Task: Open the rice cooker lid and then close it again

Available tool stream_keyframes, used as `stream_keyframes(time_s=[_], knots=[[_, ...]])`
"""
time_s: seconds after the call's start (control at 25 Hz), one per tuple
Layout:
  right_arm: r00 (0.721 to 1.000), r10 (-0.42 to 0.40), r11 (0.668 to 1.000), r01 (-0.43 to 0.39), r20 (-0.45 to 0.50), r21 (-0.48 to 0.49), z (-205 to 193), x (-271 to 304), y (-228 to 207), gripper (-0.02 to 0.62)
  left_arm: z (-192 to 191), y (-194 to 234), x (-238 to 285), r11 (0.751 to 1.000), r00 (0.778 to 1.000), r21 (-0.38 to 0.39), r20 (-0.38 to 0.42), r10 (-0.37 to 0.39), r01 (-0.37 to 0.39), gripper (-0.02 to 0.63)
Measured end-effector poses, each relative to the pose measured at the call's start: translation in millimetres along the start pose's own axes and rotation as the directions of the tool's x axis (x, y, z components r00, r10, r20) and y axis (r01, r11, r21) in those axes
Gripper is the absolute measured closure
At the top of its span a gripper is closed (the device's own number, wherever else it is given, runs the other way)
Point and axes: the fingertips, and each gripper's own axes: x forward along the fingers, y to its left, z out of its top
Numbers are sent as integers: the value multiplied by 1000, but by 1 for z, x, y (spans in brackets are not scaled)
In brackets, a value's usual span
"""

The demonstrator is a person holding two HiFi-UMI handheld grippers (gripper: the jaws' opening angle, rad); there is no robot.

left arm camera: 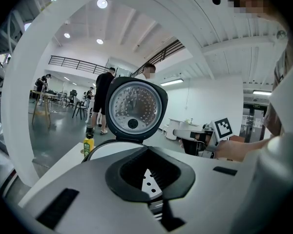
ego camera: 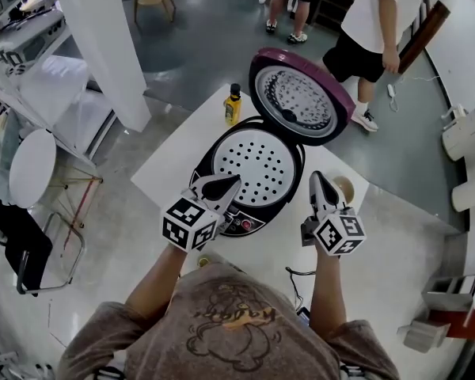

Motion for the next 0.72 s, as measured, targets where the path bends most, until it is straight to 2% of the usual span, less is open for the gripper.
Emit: stream_keyframes(time_s=[0.32, 0.52, 0.72], knots=[[1000, 14, 1000, -14, 15, -12, 10, -7, 7, 578, 0, -6, -1, 1000, 1000, 3, 3, -14, 14, 586], [999, 24, 998, -21, 39, -60, 31, -2, 5, 481, 1, -10, -1, 1000, 1000, 4, 3, -24, 24, 586], [996, 34, 990, -23, 78, -140, 62, 7, -3, 339, 0, -13, -1, 1000, 1000, 6, 4, -26, 26, 586]])
